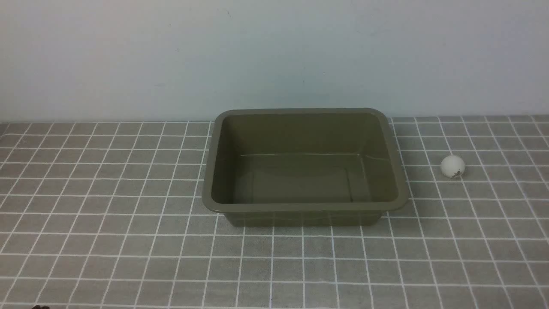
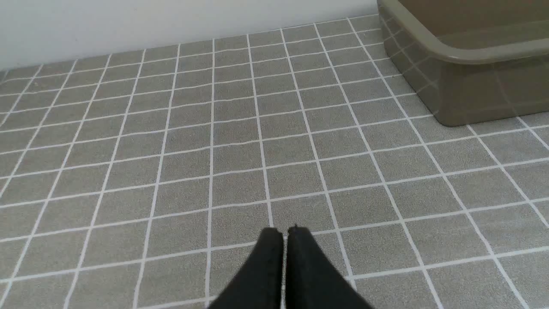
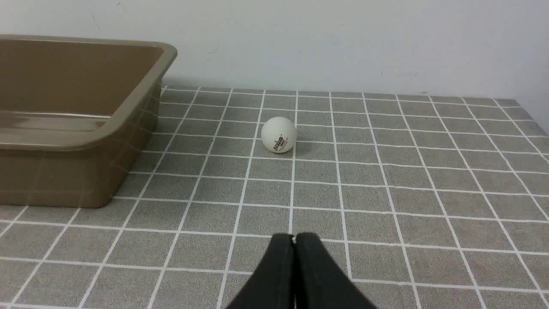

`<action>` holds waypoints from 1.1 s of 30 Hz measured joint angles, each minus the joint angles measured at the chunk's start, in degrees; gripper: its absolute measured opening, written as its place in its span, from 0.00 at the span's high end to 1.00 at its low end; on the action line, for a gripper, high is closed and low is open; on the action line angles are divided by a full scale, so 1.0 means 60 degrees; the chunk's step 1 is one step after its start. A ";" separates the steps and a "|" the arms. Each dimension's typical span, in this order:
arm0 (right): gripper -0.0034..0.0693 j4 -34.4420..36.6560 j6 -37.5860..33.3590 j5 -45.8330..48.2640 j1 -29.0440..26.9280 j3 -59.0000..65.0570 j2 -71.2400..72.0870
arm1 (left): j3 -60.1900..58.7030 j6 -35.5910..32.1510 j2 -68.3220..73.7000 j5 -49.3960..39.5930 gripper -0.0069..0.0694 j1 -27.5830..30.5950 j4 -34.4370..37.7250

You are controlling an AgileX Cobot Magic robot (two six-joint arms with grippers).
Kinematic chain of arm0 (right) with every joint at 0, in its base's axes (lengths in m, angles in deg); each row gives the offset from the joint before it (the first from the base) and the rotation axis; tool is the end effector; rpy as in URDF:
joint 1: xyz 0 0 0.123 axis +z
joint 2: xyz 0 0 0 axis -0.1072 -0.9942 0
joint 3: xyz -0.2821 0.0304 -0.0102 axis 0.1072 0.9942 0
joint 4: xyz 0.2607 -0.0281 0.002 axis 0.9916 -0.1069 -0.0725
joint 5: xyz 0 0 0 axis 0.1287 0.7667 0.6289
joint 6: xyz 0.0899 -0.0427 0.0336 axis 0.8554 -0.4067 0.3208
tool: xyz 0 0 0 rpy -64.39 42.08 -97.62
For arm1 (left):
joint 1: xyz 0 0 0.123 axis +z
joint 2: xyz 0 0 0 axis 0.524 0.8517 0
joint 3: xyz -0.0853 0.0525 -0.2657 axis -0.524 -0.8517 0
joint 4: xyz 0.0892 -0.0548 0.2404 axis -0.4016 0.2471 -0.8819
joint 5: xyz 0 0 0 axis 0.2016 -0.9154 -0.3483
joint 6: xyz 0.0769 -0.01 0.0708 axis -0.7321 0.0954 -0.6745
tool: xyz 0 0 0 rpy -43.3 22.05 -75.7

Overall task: Put the table tennis balls into the box on the grey coffee tablecloth.
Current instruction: 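Reach for and grasp a ping pong ball on the table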

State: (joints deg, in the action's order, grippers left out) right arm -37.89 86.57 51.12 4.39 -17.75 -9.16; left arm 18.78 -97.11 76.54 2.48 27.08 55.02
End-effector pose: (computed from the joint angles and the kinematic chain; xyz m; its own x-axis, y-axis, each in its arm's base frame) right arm 0.0777 -0.0016 0.1685 -0.2911 0.0286 -0.9563 0.0292 0.9994 0.0210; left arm 0.0769 -0.0110 0.1668 -0.2922 0.0694 -0.9538 0.1377 0.9900 0.0298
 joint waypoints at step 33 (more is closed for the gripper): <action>0.96 0.0006 0.0071 -0.0111 0.0000 0.0000 0.0000 | 0.0000 0.0000 0.0000 0.0000 0.92 0.0000 0.0000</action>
State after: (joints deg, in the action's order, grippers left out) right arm -37.86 87.00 50.46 4.39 -17.75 -9.16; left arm 18.78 -97.11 76.54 2.48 27.08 55.02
